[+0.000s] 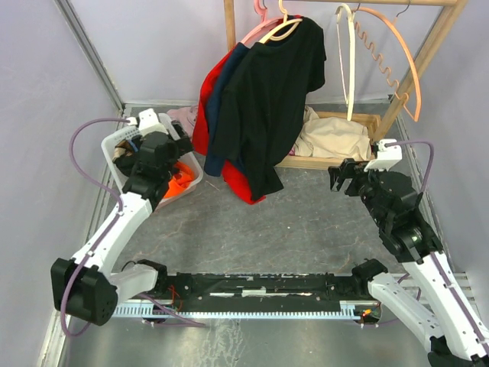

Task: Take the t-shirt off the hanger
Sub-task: Place the T-shirt in the bin.

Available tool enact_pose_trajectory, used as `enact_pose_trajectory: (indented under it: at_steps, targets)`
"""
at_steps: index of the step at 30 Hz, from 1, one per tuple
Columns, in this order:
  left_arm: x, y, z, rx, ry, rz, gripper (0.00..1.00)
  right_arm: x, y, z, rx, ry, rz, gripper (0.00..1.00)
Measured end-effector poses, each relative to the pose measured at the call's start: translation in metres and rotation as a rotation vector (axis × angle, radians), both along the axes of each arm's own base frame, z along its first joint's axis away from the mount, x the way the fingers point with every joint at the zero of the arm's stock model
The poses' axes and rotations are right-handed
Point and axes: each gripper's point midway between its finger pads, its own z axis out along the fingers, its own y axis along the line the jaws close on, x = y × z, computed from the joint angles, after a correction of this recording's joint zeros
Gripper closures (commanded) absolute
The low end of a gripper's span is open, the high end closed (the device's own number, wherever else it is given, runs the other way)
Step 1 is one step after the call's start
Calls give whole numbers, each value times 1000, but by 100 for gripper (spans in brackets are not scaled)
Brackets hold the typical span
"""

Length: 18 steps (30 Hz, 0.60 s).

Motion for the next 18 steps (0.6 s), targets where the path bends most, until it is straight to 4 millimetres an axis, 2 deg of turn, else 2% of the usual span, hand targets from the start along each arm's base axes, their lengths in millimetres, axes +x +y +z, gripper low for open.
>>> enact_pose_trajectory:
  at_steps: [2, 4, 7, 14, 16, 18]
  targets:
    - [-7, -29, 9, -6, -24, -78, 1, 3, 3, -4, -6, 17, 7, 13]
    - [-14, -49, 14, -11, -36, -136, 1, 6, 5, -4, -11, 31, 12, 14]
    - [-29, -74, 22, -19, -58, -210, 1, 13, 10, 9, -8, 28, 21, 14]
    - [-67, -104, 53, -54, -131, -334, 1, 31, 25, 66, 28, -42, 56, 15]
    - [-76, -111, 56, -55, -126, -366, 1, 37, 32, 84, 39, -64, 80, 15]
    - [-80, -115, 55, -52, -117, -382, 0, 40, 37, 91, 41, -74, 91, 15]
